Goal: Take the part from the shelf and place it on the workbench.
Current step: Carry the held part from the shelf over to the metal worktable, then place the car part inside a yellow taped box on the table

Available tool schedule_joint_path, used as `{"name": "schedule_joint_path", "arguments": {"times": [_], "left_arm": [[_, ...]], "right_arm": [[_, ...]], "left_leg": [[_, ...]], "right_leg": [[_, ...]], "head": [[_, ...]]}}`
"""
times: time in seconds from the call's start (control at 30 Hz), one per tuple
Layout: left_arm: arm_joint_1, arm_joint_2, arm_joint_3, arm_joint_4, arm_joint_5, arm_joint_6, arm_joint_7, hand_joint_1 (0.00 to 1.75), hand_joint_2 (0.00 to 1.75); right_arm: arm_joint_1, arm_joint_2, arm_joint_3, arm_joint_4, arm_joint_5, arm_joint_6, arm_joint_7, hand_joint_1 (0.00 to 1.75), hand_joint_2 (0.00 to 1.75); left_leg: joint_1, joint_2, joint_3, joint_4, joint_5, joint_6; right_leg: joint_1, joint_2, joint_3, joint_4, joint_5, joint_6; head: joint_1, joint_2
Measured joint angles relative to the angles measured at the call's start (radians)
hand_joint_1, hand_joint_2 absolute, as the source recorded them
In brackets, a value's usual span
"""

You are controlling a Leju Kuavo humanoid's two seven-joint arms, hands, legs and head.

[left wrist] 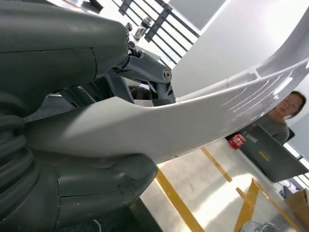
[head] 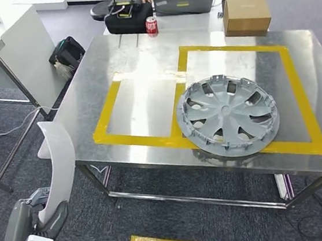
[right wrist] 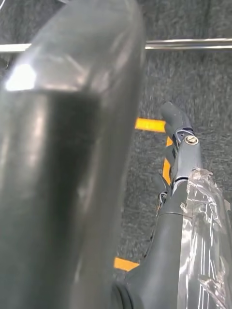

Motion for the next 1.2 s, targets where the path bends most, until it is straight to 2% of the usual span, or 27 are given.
{"name": "schedule_joint_path", "arguments": {"times": [0.07,0.13,0.17,0.2,0.23,0.3,0.33,0.4,0.43,0.47,0.5,0.57,0.6,0.63,0.7,0.77,0.8,0.83,0.87,0.9,0.93,0.97,1.0,1.07,1.1,1.13,1.2], "left_arm": [[-0.006,-0.008,0.002,0.006,0.001,-0.012,-0.006,1.75,1.75],[-0.010,-0.016,0.004,0.014,0.001,-0.022,-0.012,1.75,1.75],[-0.011,-0.020,0.004,0.018,0.001,-0.026,-0.014,1.75,1.75],[-0.013,-0.023,0.004,0.021,0.001,-0.030,-0.016,1.75,1.75],[-0.015,-0.027,0.005,0.024,0.001,-0.033,-0.018,1.75,1.75],[-0.023,-0.035,0.005,0.026,0.001,-0.039,-0.021,1.75,1.75],[-0.028,-0.038,0.005,0.027,0.001,-0.042,-0.022,1.75,1.75],[-0.035,-0.044,0.005,0.032,0.000,-0.048,-0.024,1.75,1.75],[-0.037,-0.046,0.005,0.034,0.000,-0.051,-0.025,1.75,1.75],[-0.039,-0.049,0.005,0.037,-0.001,-0.054,-0.026,1.75,1.75],[-0.041,-0.051,0.005,0.039,-0.001,-0.057,-0.026,1.75,1.75],[-0.046,-0.054,0.005,0.045,-0.002,-0.063,-0.026,1.75,1.75],[-0.049,-0.056,0.005,0.048,-0.002,-0.066,-0.026,1.75,1.75],[-0.052,-0.057,0.004,0.051,-0.002,-0.069,-0.026,1.75,1.75],[-0.057,-0.061,0.003,0.057,-0.003,-0.072,-0.026,1.75,1.75],[-0.063,-0.064,0.002,0.060,-0.004,-0.075,-0.027,1.75,1.75],[-0.067,-0.065,0.002,0.062,-0.006,-0.077,-0.028,1.75,1.75],[-0.071,-0.065,0.002,0.064,-0.007,-0.079,-0.029,1.75,1.75],[-0.074,-0.065,0.002,0.067,-0.008,-0.082,-0.029,1.75,1.75],[-0.076,-0.065,0.001,0.070,-0.009,-0.085,-0.029,1.75,1.75],[-0.077,-0.066,0.001,0.073,-0.009,-0.086,-0.029,1.75,1.75],[-0.076,-0.066,0.000,0.077,-0.009,-0.088,-0.030,1.75,1.75],[-0.076,-0.066,0.000,0.079,-0.009,-0.089,-0.030,1.75,1.75],[-0.076,-0.066,-0.001,0.084,-0.009,-0.089,-0.031,1.75,1.75],[-0.077,-0.066,-0.001,0.086,-0.009,-0.089,-0.031,1.75,1.75],[-0.077,-0.066,-0.002,0.089,-0.009,-0.090,-0.032,1.75,1.75],[-0.080,-0.067,-0.003,0.093,-0.010,-0.094,-0.032,1.75,1.75]], "right_arm": [[0.018,0.000,0.009,-0.019,-0.024,-0.014,0.018,0.00,0.00],[0.036,0.000,0.017,-0.039,-0.047,-0.027,0.032,0.00,0.00],[0.045,0.001,0.023,-0.050,-0.056,-0.033,0.037,0.00,0.00],[0.054,0.001,0.029,-0.060,-0.064,-0.037,0.041,0.00,0.00],[0.062,0.001,0.035,-0.071,-0.071,-0.042,0.045,0.00,0.00],[0.070,0.002,0.045,-0.087,-0.082,-0.048,0.050,0.00,0.00],[0.072,0.002,0.049,-0.094,-0.086,-0.050,0.052,0.00,0.00],[0.079,0.002,0.055,-0.102,-0.094,-0.053,0.056,0.00,0.00],[0.084,0.002,0.058,-0.106,-0.097,-0.056,0.059,0.00,0.00],[0.089,0.002,0.061,-0.109,-0.101,-0.060,0.062,0.00,0.00],[0.095,0.002,0.065,-0.114,-0.105,-0.065,0.065,0.00,0.00],[0.107,0.002,0.074,-0.124,-0.115,-0.073,0.072,0.00,0.00],[0.112,0.002,0.078,-0.129,-0.120,-0.076,0.075,0.00,0.00],[0.116,0.002,0.081,-0.133,-0.124,-0.079,0.079,0.00,0.00],[0.122,0.002,0.085,-0.143,-0.130,-0.083,0.083,0.00,0.00],[0.127,0.003,0.090,-0.155,-0.136,-0.086,0.085,0.00,0.00],[0.130,0.003,0.093,-0.159,-0.140,-0.088,0.087,0.00,0.00],[0.131,0.003,0.097,-0.163,-0.144,-0.090,0.089,0.00,0.00],[0.132,0.003,0.100,-0.166,-0.147,-0.091,0.091,0.00,0.00],[0.133,0.003,0.102,-0.167,-0.149,-0.093,0.093,0.00,0.00],[0.134,0.003,0.104,-0.167,-0.151,-0.094,0.094,0.00,0.00],[0.135,0.003,0.106,-0.167,-0.152,-0.095,0.095,0.00,0.00],[0.136,0.003,0.108,-0.168,-0.153,-0.096,0.095,0.00,0.00],[0.138,0.004,0.110,-0.169,-0.155,-0.098,0.096,0.00,0.00],[0.139,0.004,0.111,-0.171,-0.156,-0.098,0.096,0.00,0.00],[0.140,0.004,0.111,-0.173,-0.156,-0.099,0.096,0.00,0.00],[0.143,0.004,0.112,-0.177,-0.158,-0.101,0.096,0.00,0.00]], "left_leg": [[0.008,0.005,-0.002,-0.099,0.113,-0.014],[0.012,0.016,-0.012,-0.173,0.155,-0.018],[0.010,0.019,-0.019,-0.182,0.148,-0.013],[0.009,0.020,-0.021,-0.189,0.142,-0.002],[0.009,0.017,-0.022,-0.187,0.150,0.008],[0.010,0.013,-0.014,-0.191,0.146,0.025],[0.010,0.012,-0.008,-0.192,0.143,0.032],[0.005,0.012,0.002,-0.192,0.132,0.042],[0.002,0.010,0.009,-0.192,0.125,0.045],[-0.001,0.008,0.019,-0.192,0.116,0.047],[-0.004,0.005,0.031,-0.192,0.106,0.047],[-0.009,0.001,0.055,-0.193,0.085,0.045],[-0.010,-0.001,0.062,-0.193,0.075,0.042],[-0.009,-0.003,0.066,-0.195,0.068,0.037],[-0.004,-0.004,0.074,-0.205,0.061,0.024],[0.000,-0.001,0.090,-0.214,0.054,0.013],[0.000,0.001,0.085,-0.196,0.046,0.008],[0.000,0.002,0.065,-0.156,0.033,0.004],[-0.001,0.002,0.026,-0.096,0.016,0.001],[-0.001,0.002,-0.024,-0.028,0.000,-0.002],[0.000,0.002,-0.071,0.023,-0.001,-0.006],[0.000,0.002,-0.105,0.046,0.017,-0.008],[0.000,0.002,-0.122,0.036,0.056,-0.010],[0.003,-0.009,-0.108,-0.067,0.162,-0.015],[0.005,-0.024,-0.090,-0.124,0.196,-0.017],[0.005,-0.036,-0.076,-0.166,0.212,-0.015],[0.004,-0.048,-0.061,-0.198,0.202,-0.005]], "right_leg": [[-0.007,-0.001,0.020,0.001,-0.014,0.015],[-0.008,-0.003,0.023,0.006,-0.028,0.033],[-0.005,-0.005,0.021,0.005,-0.035,0.041],[-0.004,-0.009,0.020,0.003,-0.041,0.048],[-0.005,-0.012,0.022,0.001,-0.048,0.054],[-0.006,-0.014,0.007,0.036,-0.071,0.061],[-0.007,-0.013,-0.020,0.085,-0.090,0.063],[-0.005,-0.012,-0.109,0.217,-0.128,0.063],[-0.004,-0.012,-0.149,0.264,-0.129,0.061],[-0.002,-0.012,-0.174,0.277,-0.110,0.058],[0.000,-0.012,-0.180,0.250,-0.069,0.053],[0.006,-0.008,-0.157,0.140,0.024,0.037],[0.010,-0.006,-0.140,0.092,0.049,0.029],[0.014,-0.005,-0.128,0.066,0.057,0.024],[0.023,-0.005,-0.115,0.053,0.043,0.016],[0.021,-0.001,-0.096,0.034,0.036,0.007],[0.017,0.002,-0.080,0.019,0.034,0.003],[0.013,0.005,-0.062,0.005,0.031,0.000],[0.012,0.008,-0.048,-0.003,0.027,-0.003],[0.011,0.013,-0.037,-0.008,0.021,-0.005],[0.010,0.019,-0.027,-0.010,0.014,-0.005],[0.008,0.027,-0.016,-0.011,0.005,-0.004],[0.005,0.037,-0.003,-0.011,-0.004,-0.001],[0.000,0.057,0.021,-0.011,-0.024,0.008],[-0.001,0.067,0.029,-0.009,-0.035,0.015],[-0.002,0.077,0.032,-0.010,-0.044,0.022],[-0.003,0.093,0.034,-0.016,-0.053,0.034]], "head": [[-0.004,0.000],[-0.014,-0.001],[-0.015,-0.001],[-0.017,-0.001],[-0.013,0.000],[-0.006,0.000],[-0.002,0.000],[0.002,0.000],[0.003,0.000],[0.004,0.000],[0.004,0.000],[0.003,0.000],[0.001,0.000],[0.000,0.000],[-0.003,0.000],[-0.004,0.000],[-0.006,0.000],[-0.008,0.000],[-0.009,0.000],[-0.010,0.000],[-0.010,0.000],[-0.009,0.000],[-0.010,0.000],[-0.010,0.000],[-0.012,0.000],[-0.013,0.000],[-0.016,0.000]]}}
